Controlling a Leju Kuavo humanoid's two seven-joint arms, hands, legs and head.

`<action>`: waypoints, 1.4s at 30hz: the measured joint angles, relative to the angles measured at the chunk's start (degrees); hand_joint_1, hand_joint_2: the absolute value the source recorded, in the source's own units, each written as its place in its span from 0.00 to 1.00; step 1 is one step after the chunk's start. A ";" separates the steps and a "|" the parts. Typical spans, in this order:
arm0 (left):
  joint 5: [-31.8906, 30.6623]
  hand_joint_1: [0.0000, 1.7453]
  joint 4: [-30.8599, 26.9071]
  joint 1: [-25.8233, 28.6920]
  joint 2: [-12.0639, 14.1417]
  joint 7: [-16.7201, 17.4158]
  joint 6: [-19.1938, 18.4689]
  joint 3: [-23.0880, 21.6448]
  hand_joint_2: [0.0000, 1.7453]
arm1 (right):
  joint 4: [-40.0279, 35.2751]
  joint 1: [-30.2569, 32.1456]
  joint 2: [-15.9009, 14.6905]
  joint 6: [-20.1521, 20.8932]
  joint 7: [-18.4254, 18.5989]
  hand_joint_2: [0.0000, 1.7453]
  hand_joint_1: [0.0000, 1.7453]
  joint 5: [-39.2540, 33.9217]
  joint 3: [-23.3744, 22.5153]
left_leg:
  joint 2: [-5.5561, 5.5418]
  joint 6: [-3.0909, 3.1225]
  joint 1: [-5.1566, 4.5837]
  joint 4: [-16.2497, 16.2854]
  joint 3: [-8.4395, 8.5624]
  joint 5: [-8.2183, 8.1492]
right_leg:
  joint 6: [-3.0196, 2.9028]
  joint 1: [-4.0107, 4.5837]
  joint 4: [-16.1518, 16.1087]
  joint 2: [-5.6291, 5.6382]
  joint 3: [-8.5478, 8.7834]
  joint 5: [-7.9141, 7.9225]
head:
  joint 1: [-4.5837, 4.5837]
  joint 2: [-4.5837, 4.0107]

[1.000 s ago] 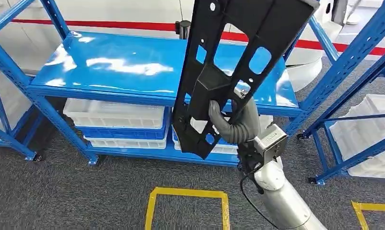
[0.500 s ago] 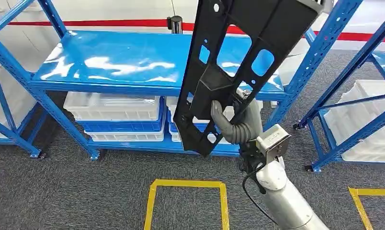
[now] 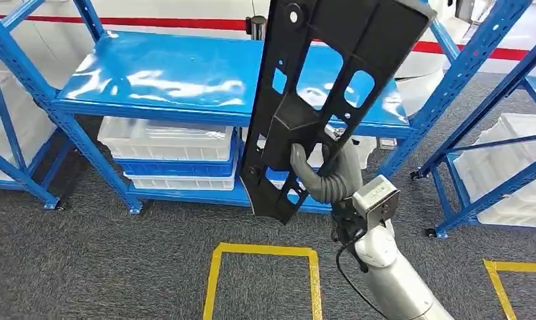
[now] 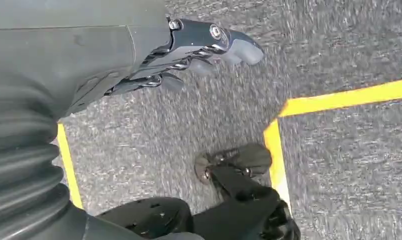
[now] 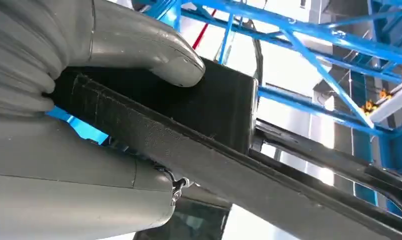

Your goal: Take the parts from the cabinet and place them on the table.

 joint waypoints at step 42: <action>-0.94 0.00 0.00 0.18 0.04 -0.04 0.57 0.02 1.00 | 0.59 0.32 -0.76 0.94 0.39 1.00 1.00 -0.44 -0.24 | 1.02 -1.58 -0.48 -1.48 -0.40 1.87 | 0.59 0.39 -8.20 0.05 3.22 5.03 | 0.17 0.00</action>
